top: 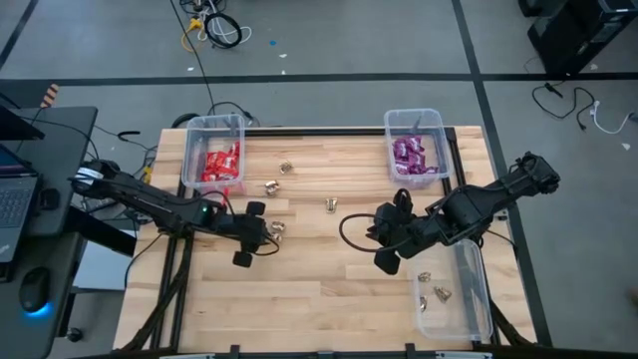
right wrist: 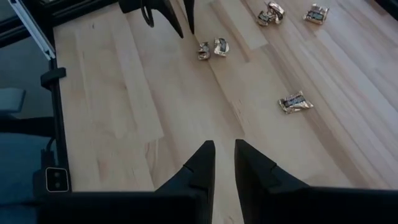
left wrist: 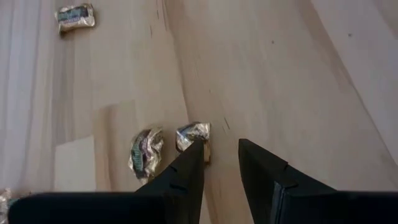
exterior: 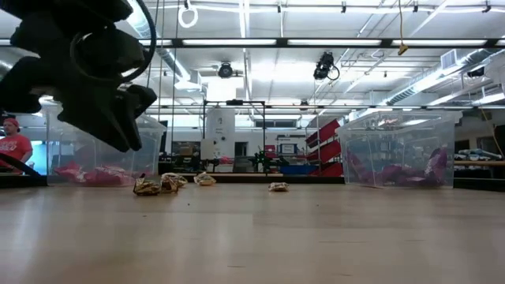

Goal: Sort candy
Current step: Put the yellow candy into the bottom right transparent bin

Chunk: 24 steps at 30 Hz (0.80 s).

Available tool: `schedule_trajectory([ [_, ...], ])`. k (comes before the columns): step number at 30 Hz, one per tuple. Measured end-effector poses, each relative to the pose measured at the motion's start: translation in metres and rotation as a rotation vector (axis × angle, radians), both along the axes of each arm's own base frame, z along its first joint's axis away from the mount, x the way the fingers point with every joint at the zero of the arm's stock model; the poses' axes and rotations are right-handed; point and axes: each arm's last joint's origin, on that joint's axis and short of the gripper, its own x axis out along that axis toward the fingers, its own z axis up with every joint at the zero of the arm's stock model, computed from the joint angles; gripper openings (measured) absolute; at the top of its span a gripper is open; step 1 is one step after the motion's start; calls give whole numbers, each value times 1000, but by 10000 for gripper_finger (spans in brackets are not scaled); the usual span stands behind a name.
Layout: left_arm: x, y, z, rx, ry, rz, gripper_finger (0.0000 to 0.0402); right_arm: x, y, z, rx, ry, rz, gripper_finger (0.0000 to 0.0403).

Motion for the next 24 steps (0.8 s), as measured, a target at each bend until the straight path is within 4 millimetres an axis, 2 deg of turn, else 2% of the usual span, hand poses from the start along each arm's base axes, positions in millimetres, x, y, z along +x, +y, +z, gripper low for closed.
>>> schedule_trajectory([
  [15,-9,4,-24,-13,-112,55,163,0,0,0,1,-1,1,48],
  [24,-13,7,-34,-17,-161,132,168,0,0,0,2,-2,1,48],
])
